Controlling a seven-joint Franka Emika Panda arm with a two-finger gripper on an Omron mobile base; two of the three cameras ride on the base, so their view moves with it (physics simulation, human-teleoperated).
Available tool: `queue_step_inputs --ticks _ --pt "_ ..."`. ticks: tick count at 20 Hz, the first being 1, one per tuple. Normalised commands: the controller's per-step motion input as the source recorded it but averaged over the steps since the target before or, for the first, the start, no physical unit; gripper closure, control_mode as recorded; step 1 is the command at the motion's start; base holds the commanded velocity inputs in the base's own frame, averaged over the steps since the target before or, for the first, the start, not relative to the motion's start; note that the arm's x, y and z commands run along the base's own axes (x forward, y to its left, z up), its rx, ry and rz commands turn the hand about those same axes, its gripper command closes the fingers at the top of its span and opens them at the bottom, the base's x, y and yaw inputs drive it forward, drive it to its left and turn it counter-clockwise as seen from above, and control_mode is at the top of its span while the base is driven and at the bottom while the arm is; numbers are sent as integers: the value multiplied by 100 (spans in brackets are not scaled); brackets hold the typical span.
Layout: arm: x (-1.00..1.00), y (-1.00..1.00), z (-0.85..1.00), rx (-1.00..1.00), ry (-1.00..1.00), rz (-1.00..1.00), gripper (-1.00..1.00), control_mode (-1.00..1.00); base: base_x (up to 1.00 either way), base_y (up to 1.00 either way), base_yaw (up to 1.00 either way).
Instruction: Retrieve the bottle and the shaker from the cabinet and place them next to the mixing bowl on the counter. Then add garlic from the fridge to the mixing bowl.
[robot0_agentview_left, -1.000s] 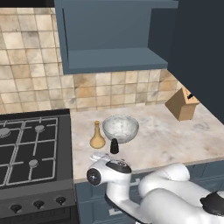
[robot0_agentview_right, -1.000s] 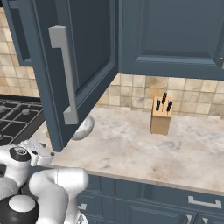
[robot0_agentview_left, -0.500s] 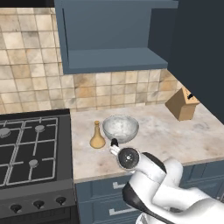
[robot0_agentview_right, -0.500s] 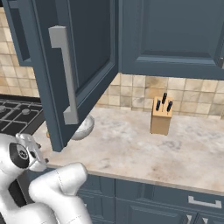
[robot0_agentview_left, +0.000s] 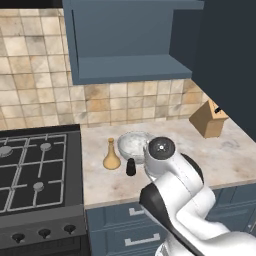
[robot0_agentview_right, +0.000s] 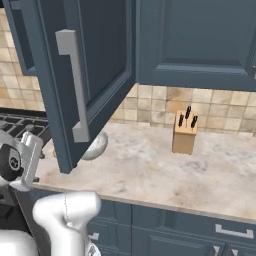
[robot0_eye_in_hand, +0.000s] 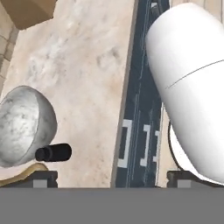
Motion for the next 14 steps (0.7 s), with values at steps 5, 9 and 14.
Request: queue_step_inputs --ticks 5,9,14 --pt "-1 0 8 47 -19 -81 -100 -100 0 0 0" --pt "3 0 0 55 -36 -79 -100 -100 0 0 0" --pt "5 -16 8 33 -27 -76 -100 -100 0 0 0"
